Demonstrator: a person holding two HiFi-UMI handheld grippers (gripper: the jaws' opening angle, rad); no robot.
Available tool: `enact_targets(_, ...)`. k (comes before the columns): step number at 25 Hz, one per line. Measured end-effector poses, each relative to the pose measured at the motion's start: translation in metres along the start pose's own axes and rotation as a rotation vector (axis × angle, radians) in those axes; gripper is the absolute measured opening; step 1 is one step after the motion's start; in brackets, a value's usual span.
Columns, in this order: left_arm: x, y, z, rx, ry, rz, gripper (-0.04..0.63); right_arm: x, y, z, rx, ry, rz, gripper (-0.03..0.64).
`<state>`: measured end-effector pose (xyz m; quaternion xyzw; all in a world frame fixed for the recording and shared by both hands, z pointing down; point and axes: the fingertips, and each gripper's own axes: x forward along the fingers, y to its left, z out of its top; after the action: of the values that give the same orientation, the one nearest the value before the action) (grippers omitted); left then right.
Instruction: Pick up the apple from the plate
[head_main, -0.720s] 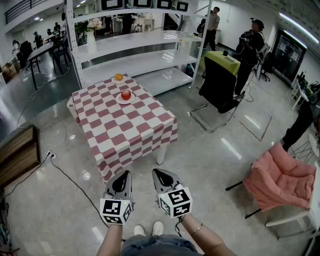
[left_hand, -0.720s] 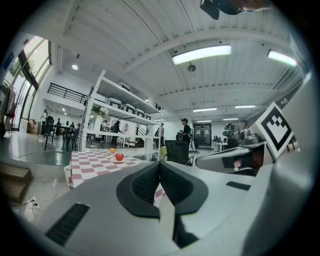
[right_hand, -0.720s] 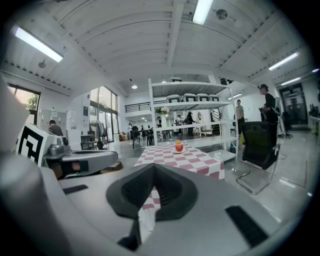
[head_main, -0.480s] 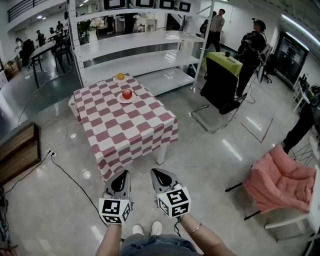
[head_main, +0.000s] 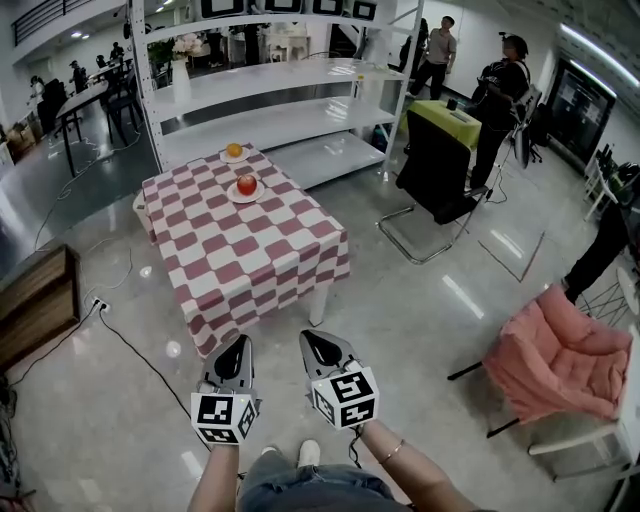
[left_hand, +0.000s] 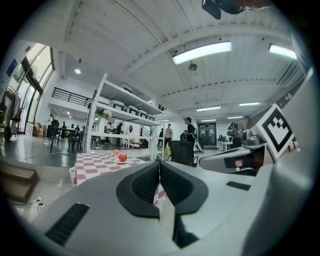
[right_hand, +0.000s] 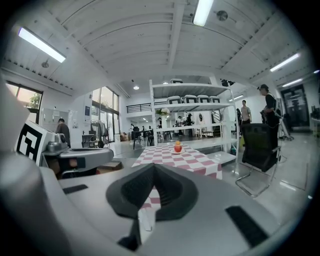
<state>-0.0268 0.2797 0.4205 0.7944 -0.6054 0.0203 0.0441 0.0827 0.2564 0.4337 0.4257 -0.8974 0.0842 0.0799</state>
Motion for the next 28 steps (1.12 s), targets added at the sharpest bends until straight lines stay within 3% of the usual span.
enact_targets(14, 0.023, 0.006, 0.010, 0.005, -0.005, 0.074, 0.018, -0.001, -0.038, 0.007, 0.013, -0.003, -0.024, 0.009)
enact_targets(28, 0.142, 0.062, -0.013, -0.022, 0.055, 0.038, 0.021, 0.102, -0.101, 0.005, 0.023, 0.055, -0.067, 0.009)
